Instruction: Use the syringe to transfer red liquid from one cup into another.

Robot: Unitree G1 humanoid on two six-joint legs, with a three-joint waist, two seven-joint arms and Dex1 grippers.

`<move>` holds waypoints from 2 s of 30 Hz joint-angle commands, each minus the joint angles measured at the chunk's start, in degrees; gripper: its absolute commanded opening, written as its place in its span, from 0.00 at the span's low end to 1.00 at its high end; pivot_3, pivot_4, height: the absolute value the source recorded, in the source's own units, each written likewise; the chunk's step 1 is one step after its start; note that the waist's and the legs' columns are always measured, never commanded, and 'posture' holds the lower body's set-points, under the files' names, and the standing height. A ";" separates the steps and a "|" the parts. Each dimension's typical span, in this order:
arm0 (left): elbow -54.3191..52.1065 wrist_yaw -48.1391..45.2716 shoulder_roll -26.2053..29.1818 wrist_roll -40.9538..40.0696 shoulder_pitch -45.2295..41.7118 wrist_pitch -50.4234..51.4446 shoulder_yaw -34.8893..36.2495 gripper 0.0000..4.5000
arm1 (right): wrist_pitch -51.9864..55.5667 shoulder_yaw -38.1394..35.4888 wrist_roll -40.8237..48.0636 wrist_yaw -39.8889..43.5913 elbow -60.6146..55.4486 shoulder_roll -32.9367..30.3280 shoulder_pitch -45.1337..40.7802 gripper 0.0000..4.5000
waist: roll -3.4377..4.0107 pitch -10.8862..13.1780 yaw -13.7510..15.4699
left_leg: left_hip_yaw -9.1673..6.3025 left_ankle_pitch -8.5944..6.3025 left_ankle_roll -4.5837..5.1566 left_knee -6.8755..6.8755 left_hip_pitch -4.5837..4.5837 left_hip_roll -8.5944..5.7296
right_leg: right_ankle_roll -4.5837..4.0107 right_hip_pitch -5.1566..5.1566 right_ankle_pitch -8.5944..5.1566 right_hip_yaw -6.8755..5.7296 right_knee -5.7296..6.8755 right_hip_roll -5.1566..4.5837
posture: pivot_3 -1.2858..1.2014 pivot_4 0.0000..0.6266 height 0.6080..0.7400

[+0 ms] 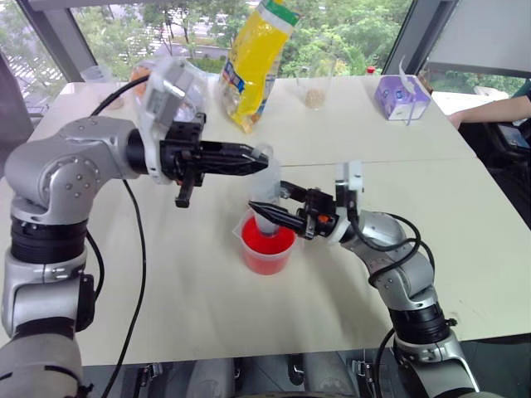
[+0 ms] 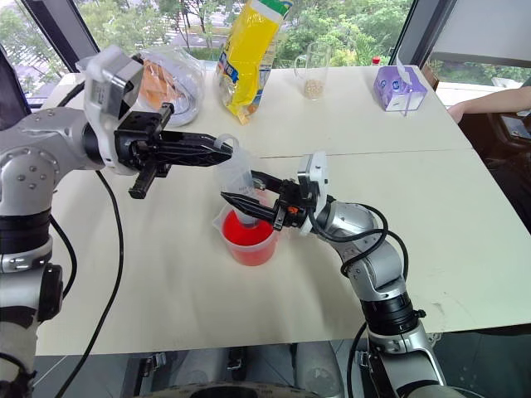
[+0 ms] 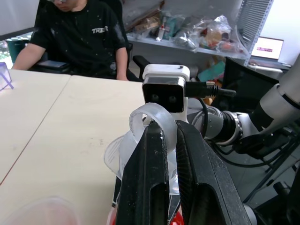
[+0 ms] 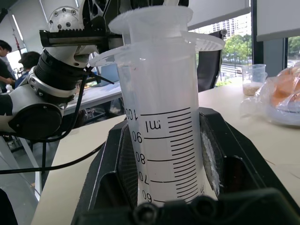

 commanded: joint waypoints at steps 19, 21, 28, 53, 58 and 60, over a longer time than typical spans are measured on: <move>0.85 1.05 -0.17 -0.51 -4.58 -2.74 4.48 0.01 | 1.17 1.32 -0.50 0.89 1.33 -1.47 0.73 0.33 | 0.00 0.00 0.00 | 0.00 0.01 -0.01 0.00 0.00 0.00 | 0.00 0.00 0.00 0.00 0.00 0.00 | 0.52 0.24 1.00; 0.69 1.07 -0.23 -0.51 -4.32 -2.77 4.49 0.01 | 1.26 1.26 -0.38 0.80 1.19 -1.47 0.57 0.33 | 0.00 0.00 0.00 | 0.00 0.01 -0.01 0.00 0.00 0.00 | 0.00 0.00 0.00 0.00 0.00 0.00 | 0.52 0.24 1.00; -0.10 0.60 0.11 -0.58 -2.59 -2.66 4.34 0.01 | 1.71 0.55 0.20 0.20 0.28 -1.14 -0.98 0.33 | 0.00 0.00 0.00 | 0.00 0.01 -0.01 0.01 0.00 0.00 | 0.00 0.00 0.00 0.00 0.01 0.00 | 0.52 0.24 1.00; -0.26 1.49 8.69 1.23 5.50 -3.96 10.63 0.99 | 9.43 -6.10 8.47 -3.77 -7.45 -3.79 -7.51 0.33 | -0.01 0.00 0.20 | -0.02 0.03 -0.05 0.00 0.00 0.04 | -0.01 0.00 0.00 -0.01 0.02 -0.01 | 0.52 0.24 1.00; 0.92 2.42 8.54 2.26 4.92 -5.55 11.02 0.99 | 13.72 -9.63 13.68 -5.56 -3.24 -3.59 -16.96 0.33 | -0.01 0.01 0.01 | -0.02 0.03 -0.05 0.03 0.00 0.02 | -0.02 0.02 0.02 0.05 0.02 -0.02 | 0.52 0.24 1.00; 1.03 2.58 8.32 2.50 4.80 -5.89 10.95 0.99 | 13.81 -10.64 14.10 -5.82 0.71 -3.00 -21.18 0.33 | -0.01 0.01 -0.12 | -0.02 0.04 -0.06 0.03 0.02 0.03 | -0.02 0.02 0.02 0.05 0.03 0.01 | 0.52 0.24 1.00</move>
